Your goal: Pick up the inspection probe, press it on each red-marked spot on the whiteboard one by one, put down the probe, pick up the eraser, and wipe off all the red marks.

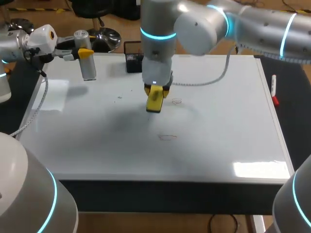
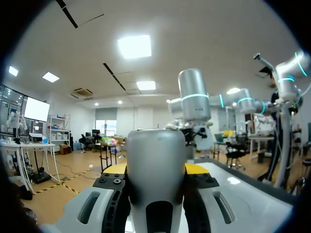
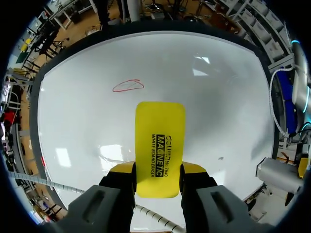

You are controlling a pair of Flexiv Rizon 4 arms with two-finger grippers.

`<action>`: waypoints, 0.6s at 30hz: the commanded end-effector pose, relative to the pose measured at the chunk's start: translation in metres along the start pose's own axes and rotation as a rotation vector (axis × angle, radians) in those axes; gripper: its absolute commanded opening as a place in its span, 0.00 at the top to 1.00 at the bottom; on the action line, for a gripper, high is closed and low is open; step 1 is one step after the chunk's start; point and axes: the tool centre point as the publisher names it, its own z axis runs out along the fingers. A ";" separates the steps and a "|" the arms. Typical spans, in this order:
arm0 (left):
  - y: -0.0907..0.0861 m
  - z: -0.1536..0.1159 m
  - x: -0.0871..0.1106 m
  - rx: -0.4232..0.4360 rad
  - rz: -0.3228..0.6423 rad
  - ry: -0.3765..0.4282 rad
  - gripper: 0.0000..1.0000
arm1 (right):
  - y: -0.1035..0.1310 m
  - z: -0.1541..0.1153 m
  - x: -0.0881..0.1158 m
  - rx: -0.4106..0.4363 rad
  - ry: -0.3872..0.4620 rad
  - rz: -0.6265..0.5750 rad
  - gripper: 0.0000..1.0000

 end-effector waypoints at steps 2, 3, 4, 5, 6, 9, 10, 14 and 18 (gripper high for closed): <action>-0.002 0.001 0.002 -0.003 0.002 -0.006 1.00 | -0.003 -0.028 0.007 0.011 0.001 -0.004 1.00; -0.002 0.001 0.002 -0.003 0.002 -0.006 1.00 | -0.004 -0.029 0.007 0.012 0.001 -0.004 1.00; -0.002 0.001 0.002 -0.003 0.002 -0.006 1.00 | -0.005 -0.029 0.008 0.011 -0.001 -0.003 1.00; -0.002 0.001 0.002 -0.003 0.002 -0.006 1.00 | -0.007 -0.029 0.009 0.009 -0.004 -0.002 1.00; -0.002 0.001 0.002 -0.003 0.002 -0.006 1.00 | -0.009 -0.028 0.010 0.010 -0.001 0.000 1.00; -0.002 0.001 0.002 -0.003 0.002 -0.006 1.00 | -0.017 -0.027 0.016 0.009 0.001 0.013 1.00; -0.002 0.001 0.002 -0.003 0.002 -0.006 1.00 | -0.022 -0.027 0.019 0.007 -0.002 0.022 1.00; -0.002 0.001 0.002 -0.003 0.002 -0.006 1.00 | -0.042 -0.029 0.034 0.022 0.003 0.060 1.00; -0.002 0.001 0.002 -0.003 0.002 -0.006 1.00 | -0.065 -0.032 0.055 0.032 0.013 0.106 1.00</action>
